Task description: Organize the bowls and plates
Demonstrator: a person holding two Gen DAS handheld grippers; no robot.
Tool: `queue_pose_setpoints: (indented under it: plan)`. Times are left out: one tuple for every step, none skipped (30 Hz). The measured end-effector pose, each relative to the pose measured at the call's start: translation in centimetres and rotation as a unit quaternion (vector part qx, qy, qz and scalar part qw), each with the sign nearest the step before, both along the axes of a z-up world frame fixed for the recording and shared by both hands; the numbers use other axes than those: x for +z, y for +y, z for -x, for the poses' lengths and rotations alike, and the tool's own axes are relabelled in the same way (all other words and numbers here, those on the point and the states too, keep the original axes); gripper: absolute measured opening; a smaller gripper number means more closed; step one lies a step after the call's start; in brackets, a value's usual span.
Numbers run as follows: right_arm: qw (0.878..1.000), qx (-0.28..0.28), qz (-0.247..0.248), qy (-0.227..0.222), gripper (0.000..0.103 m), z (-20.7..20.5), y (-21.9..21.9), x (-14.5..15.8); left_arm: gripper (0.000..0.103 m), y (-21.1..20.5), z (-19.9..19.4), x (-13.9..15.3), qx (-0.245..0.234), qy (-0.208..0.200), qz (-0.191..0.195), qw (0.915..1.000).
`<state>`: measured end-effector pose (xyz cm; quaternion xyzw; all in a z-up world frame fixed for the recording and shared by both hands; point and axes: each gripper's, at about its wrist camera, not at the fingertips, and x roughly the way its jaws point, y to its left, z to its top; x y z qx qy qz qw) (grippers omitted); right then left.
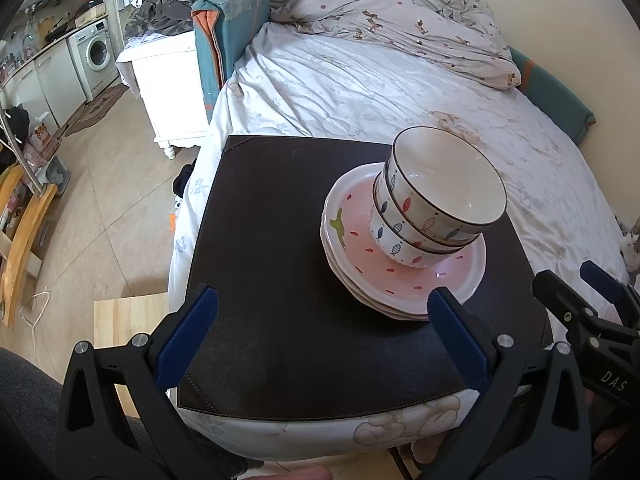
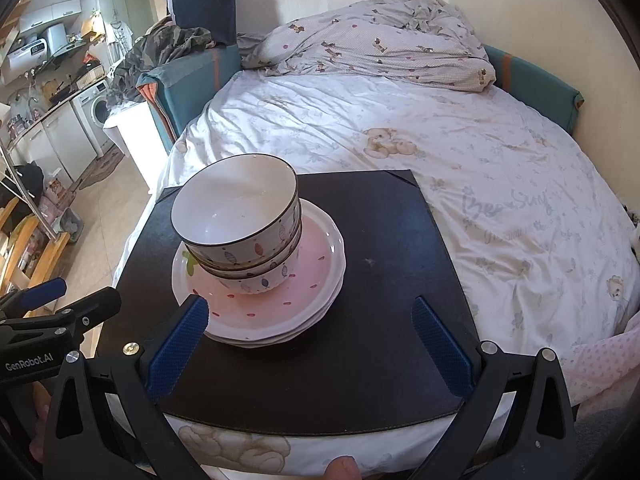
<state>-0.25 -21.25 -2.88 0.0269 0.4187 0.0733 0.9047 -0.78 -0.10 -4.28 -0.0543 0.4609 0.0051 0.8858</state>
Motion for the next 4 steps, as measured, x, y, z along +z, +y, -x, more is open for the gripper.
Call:
queue_pose_setpoints:
  plan:
    - [1.000,0.001,0.000,0.000,0.103,-0.05,0.07,0.03,0.103,-0.01,-0.01,0.01,0.000,-0.001,0.000,1.0000]
    - [1.000,0.000,0.000,0.000,0.103,-0.05,0.04,0.02,0.103,-0.05,-0.08,-0.04,-0.001,0.000,-0.001,1.0000]
    - [1.000,0.000,0.002,0.000,0.103,-0.05,0.07,0.04,0.103,-0.08,-0.12,-0.06,-0.001,0.000,-0.001,1.0000]
    - [1.000,0.001,0.001,0.001,0.103,-0.05,0.07,0.04,0.103,-0.11,-0.13,-0.05,-0.002,0.001,0.000,1.0000]
